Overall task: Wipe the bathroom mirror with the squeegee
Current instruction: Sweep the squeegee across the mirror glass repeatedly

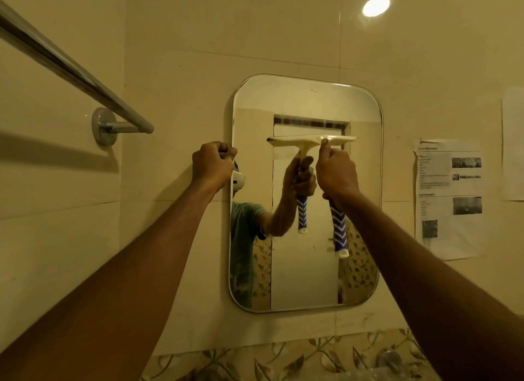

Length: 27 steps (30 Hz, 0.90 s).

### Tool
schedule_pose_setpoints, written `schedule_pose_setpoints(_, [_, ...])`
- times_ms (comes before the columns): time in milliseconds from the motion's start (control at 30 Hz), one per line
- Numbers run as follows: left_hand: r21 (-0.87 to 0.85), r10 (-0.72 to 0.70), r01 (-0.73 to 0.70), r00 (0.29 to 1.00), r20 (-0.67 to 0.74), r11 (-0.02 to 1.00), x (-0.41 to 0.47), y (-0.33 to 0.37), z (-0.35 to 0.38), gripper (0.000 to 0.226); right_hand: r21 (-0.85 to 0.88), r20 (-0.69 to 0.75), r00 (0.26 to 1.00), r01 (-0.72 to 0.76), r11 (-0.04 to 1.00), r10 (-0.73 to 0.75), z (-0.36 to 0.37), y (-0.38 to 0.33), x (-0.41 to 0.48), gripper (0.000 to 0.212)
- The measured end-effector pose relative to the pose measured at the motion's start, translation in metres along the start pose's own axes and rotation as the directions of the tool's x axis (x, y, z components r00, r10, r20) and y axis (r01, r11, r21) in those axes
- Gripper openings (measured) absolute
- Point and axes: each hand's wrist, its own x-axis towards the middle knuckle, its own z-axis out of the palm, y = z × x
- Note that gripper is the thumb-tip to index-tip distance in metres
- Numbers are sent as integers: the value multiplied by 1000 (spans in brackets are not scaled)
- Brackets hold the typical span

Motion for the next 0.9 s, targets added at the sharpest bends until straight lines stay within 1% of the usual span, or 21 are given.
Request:
schedule_pose_setpoints(200, [-6,-10,10,1000,3,1000,2,-2,0,27,-7,-26,998,-50,999,50,21,28,-41,49])
schedule_pose_setpoints(400, [-19,-35,35,999,19,999,-8,-6,-2,23,-97,-2,999,-53,994,53,22,59,-101,46])
schedule_pose_setpoints(467, [-28,-49,49,999,23,998,-16,-12,-2,22,-98,23,998,-60,993,62,18,58,-103,45])
schedule_pose_setpoints(533, [-31,-53,53,998,16,998,-24,-18,-1,20,-53,35,997,-64,997,66,14,47,-89,45])
schedule_pose_setpoints(633, [-46,-58,58,998,0,997,-32,-24,1,16,-31,28,999,-41,999,42,7,31,-66,47])
schedule_pose_setpoints(700, [-53,-59,59,998,2,997,-36,-27,2,16,-35,24,998,-54,998,55,10,30,-65,48])
schedule_pose_setpoints(833, [-41,-56,56,998,16,998,-45,-39,3,11,-39,-8,997,-83,996,82,26,57,-108,48])
schedule_pose_setpoints(900, [-43,-64,65,998,20,997,-49,-44,4,14,-35,-21,994,-106,994,105,31,74,-142,50])
